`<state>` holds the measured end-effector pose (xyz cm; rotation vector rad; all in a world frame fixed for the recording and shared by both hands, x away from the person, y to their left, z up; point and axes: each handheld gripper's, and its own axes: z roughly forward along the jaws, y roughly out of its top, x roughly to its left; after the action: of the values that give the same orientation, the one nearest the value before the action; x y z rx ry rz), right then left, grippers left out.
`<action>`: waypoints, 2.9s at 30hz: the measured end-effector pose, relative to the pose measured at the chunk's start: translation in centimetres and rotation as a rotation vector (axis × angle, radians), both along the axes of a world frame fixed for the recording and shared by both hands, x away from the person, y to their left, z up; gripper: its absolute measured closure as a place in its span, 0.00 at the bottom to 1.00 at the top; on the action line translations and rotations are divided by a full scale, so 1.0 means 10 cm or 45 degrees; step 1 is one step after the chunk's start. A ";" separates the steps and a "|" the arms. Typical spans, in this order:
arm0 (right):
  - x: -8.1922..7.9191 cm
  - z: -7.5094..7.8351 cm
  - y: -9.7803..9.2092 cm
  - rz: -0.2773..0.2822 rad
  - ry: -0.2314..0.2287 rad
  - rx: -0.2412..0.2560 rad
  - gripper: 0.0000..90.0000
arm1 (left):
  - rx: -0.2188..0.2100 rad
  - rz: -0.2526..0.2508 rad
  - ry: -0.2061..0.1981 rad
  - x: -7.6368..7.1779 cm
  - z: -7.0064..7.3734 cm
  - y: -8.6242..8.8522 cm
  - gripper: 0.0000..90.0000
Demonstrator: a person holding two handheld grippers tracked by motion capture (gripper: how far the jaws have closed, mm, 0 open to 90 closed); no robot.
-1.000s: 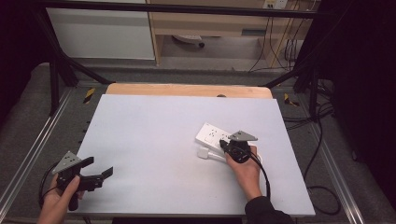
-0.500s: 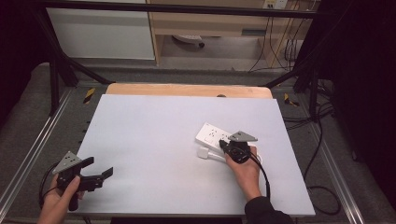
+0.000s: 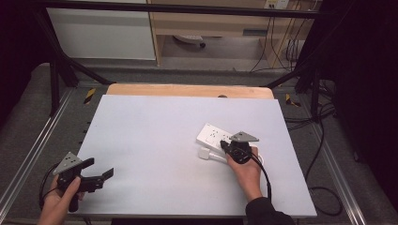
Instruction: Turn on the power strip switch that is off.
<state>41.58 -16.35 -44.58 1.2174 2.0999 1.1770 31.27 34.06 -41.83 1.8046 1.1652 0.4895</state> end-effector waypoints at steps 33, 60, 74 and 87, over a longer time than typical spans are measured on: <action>0.02 0.01 -0.04 -0.007 0.032 -0.004 1.00 | 0.006 0.001 0.001 0.00 0.00 0.00 0.08; 0.03 0.01 -0.02 0.026 -0.029 -0.021 1.00 | 0.002 0.008 -0.014 0.00 0.01 0.01 0.08; -0.01 0.16 0.02 0.077 -0.111 0.069 0.87 | -0.014 0.010 -0.016 0.00 0.02 0.03 0.08; 0.00 0.30 0.09 0.066 -0.086 0.094 0.36 | -0.017 0.039 -0.017 0.00 0.02 0.06 0.08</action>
<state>41.56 -15.42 -41.59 1.1451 2.0663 1.3110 31.29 34.64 -41.66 1.7720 1.1854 0.5101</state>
